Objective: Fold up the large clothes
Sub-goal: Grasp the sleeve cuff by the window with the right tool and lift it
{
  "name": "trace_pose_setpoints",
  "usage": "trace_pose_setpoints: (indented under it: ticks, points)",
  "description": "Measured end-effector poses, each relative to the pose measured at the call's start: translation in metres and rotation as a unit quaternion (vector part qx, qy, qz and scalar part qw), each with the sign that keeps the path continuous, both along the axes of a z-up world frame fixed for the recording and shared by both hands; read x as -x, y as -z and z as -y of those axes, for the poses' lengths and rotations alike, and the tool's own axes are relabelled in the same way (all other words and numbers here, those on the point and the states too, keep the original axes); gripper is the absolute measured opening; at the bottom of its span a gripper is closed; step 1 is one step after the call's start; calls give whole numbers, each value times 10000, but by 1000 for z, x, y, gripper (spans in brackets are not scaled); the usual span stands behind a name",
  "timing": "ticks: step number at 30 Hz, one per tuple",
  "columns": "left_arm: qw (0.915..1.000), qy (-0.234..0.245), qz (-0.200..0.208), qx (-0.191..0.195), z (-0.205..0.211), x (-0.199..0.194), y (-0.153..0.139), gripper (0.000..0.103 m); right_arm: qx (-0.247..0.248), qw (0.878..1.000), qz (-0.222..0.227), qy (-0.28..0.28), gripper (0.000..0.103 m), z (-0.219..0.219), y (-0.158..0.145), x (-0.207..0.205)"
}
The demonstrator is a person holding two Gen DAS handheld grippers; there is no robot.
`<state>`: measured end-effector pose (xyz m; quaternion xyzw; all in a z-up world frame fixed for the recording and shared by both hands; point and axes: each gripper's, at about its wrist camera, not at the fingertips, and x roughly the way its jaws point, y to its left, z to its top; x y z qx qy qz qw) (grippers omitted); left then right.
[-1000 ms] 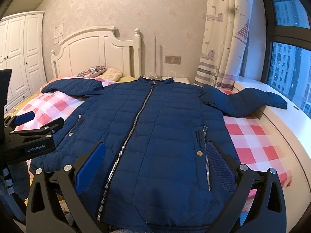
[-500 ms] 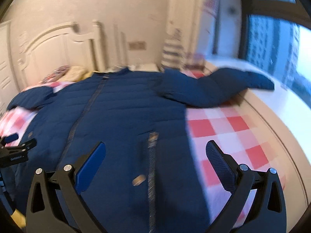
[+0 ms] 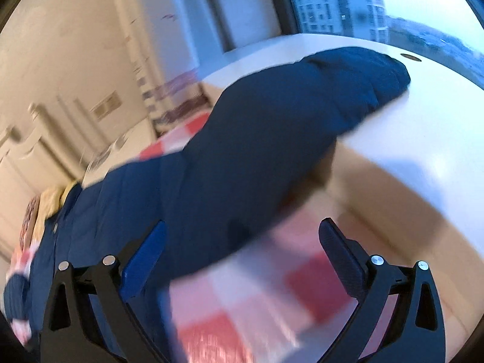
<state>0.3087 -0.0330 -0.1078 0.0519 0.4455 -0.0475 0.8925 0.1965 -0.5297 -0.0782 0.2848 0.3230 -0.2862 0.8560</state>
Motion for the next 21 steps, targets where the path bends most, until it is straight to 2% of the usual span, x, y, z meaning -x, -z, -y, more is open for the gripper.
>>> trace_pose_setpoints:
  ticks: [7,8,9,10,11,12,14,17,21]
  points:
    - [9998,-19,-143,107,0,-3,1,101,-294,9977,-141,589,88,34,27,-25]
    - [9999,-3,-142,93,1,-3,1,101,-345,9974,-112,616,82,34,29,-24]
    - [9999,8,-134,89,0,-2,1,101,-425,9973,-49,599,70,36,31,-24]
    - [9999,21,-132,95,0,-3,1,101,-505,9976,140,455,61,37,31,-24]
    - [9999,31,-134,105,0,-3,1,101,-506,9979,338,228,38,34,29,-24]
    - [9999,35,-129,109,-1,-2,1,101,-408,9982,429,110,24,29,24,-23]
    - [9999,38,-114,119,-1,-1,1,101,15,9970,757,-182,20,8,4,-21]
    - [9998,37,-83,193,-3,0,0,101,454,9890,1173,-784,20,-31,-32,-26]
    - [9997,35,-70,213,-4,0,-1,101,856,9706,1441,-1730,20,-101,-71,-45]
